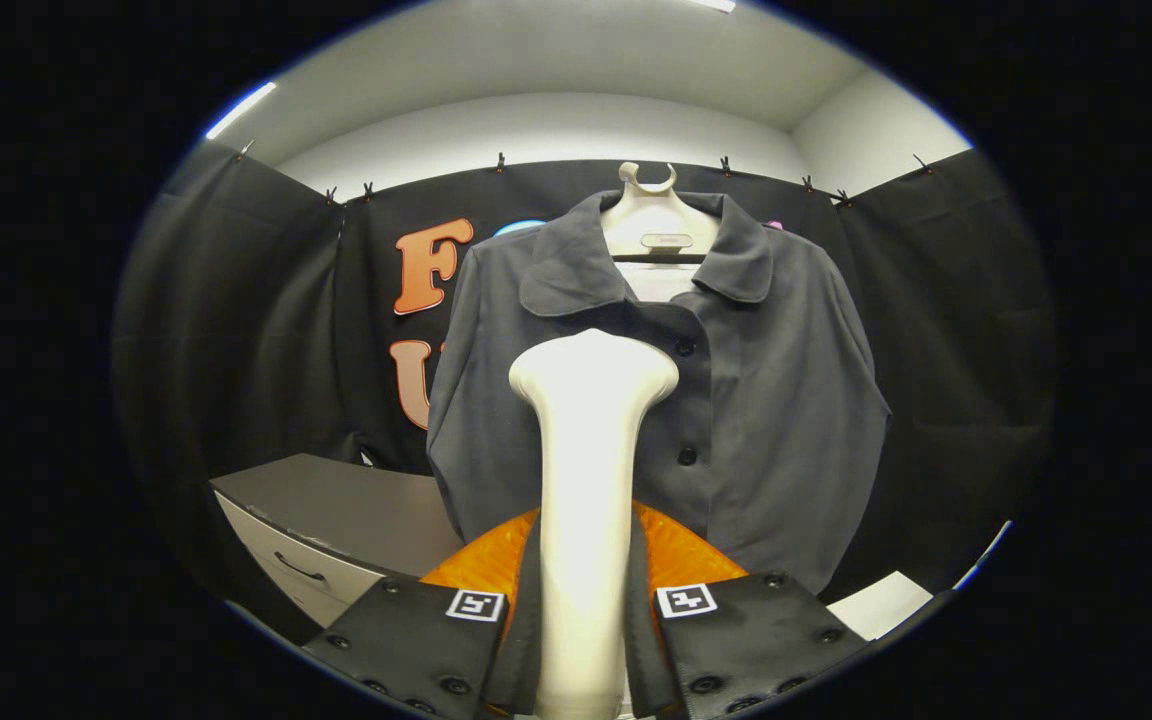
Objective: Iron the clothes twice with a garment steamer, once on the left side and once on the right side.
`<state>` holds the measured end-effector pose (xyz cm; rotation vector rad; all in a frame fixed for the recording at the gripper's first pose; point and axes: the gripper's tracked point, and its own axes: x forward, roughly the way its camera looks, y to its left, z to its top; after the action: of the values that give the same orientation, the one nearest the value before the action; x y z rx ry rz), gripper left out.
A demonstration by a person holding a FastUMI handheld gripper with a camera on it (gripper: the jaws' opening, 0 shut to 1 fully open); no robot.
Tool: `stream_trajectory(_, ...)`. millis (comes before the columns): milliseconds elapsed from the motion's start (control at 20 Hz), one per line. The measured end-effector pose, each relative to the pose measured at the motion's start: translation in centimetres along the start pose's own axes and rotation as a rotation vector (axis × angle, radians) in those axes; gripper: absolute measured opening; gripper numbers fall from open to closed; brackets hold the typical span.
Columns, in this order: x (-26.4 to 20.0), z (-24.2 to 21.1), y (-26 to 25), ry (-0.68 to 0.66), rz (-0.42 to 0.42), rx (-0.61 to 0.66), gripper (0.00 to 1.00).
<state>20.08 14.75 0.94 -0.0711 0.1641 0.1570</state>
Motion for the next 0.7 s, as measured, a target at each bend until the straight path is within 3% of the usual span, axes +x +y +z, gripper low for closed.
stream_trajectory(700, 2.2, -0.8, -0.3, 0.005, -0.005, -0.015, 0.41)
